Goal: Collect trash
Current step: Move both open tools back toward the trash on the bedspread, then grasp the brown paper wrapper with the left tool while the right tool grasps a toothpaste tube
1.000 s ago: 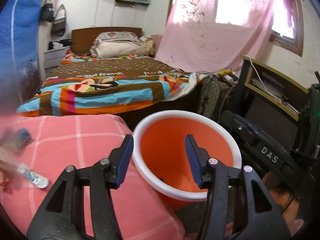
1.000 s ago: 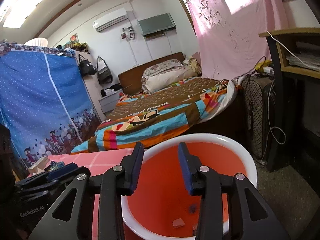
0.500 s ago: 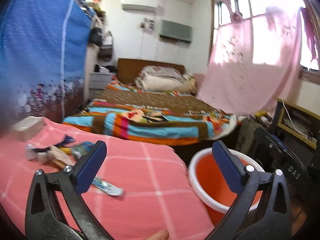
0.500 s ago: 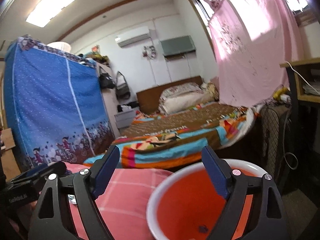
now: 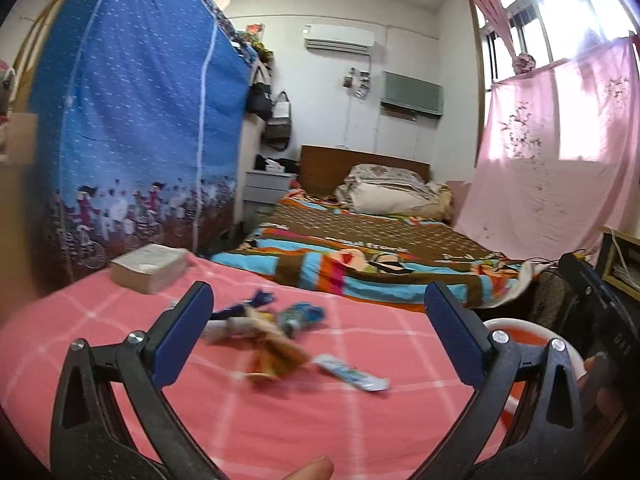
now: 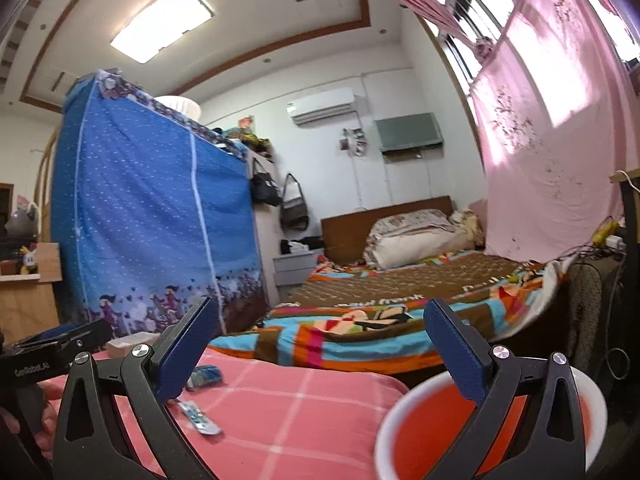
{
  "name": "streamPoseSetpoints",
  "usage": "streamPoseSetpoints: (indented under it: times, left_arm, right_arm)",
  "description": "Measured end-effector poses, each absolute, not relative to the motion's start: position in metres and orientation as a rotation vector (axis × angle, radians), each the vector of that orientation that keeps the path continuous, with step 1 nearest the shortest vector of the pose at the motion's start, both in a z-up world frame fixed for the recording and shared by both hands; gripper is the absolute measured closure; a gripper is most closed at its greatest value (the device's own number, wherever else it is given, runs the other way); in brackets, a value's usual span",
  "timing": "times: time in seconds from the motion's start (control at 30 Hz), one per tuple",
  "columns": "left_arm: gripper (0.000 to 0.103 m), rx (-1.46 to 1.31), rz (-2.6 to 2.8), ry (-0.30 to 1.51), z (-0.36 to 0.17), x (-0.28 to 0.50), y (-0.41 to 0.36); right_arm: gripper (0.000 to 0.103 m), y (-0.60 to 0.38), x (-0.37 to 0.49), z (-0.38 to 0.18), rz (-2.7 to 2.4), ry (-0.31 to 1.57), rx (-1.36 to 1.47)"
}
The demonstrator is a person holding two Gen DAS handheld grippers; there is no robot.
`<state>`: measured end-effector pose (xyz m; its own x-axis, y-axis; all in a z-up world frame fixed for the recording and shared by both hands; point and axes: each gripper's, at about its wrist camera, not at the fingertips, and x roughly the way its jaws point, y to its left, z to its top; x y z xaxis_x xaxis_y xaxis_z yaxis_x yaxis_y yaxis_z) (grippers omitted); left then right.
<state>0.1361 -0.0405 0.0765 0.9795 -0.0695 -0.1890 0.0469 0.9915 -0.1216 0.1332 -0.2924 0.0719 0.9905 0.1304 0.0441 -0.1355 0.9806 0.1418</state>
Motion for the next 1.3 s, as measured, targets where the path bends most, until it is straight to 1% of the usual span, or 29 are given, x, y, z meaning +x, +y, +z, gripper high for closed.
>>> streamPoseSetpoints:
  times: [0.2, 0.37, 0.53, 0.83, 0.9, 0.93, 0.97, 1.0, 1.07, 1.1, 1.17, 1.3]
  left_arm:
    - [0.000, -0.078, 0.007, 0.165, 0.071, 0.126, -0.010]
    - [0.000, -0.041, 0.019, 0.185, 0.062, 0.125, 0.003]
    - [0.000, -0.054, -0.010, 0.293, 0.050, 0.138, 0.010]
    - [0.000, -0.055, -0.046, 0.487, 0.033, 0.168, 0.004]
    - [0.000, -0.048, -0.057, 0.538, 0.027, 0.176, 0.002]
    - [0.001, -0.047, -0.062, 0.560, 0.024, 0.180, 0.002]
    - [0.005, -0.047, -0.071, 0.592, 0.021, 0.184, 0.001]
    - [0.007, -0.048, -0.077, 0.610, 0.019, 0.187, 0.000]
    - [0.018, -0.054, -0.095, 0.650, 0.015, 0.192, 0.000]
    - [0.020, -0.060, -0.109, 0.671, 0.012, 0.194, 0.000]
    - [0.030, -0.069, -0.133, 0.706, 0.008, 0.198, -0.002]
    - [0.042, -0.067, -0.174, 0.761, 0.004, 0.205, -0.008]
  right_arm:
    - [0.000, -0.260, 0.143, 0.070, 0.184, -0.031, 0.108]
    - [0.000, -0.236, 0.154, 0.064, 0.224, 0.007, 0.069]
    - [0.000, -0.215, 0.168, 0.053, 0.252, 0.084, 0.002]
    - [0.000, -0.196, 0.203, 0.027, 0.302, 0.321, -0.060]
    - [0.003, -0.194, 0.212, 0.021, 0.321, 0.382, -0.054]
    - [0.008, -0.194, 0.216, 0.018, 0.335, 0.414, -0.046]
    - [0.012, -0.193, 0.219, 0.015, 0.349, 0.438, -0.039]
    - [0.018, -0.194, 0.223, 0.012, 0.370, 0.475, -0.028]
    - [0.024, -0.193, 0.229, 0.006, 0.402, 0.530, -0.016]
    - [0.029, -0.192, 0.231, 0.002, 0.419, 0.556, -0.015]
    - [0.032, -0.187, 0.233, -0.002, 0.451, 0.593, -0.023]
    - [0.037, -0.176, 0.232, -0.007, 0.482, 0.626, -0.067]
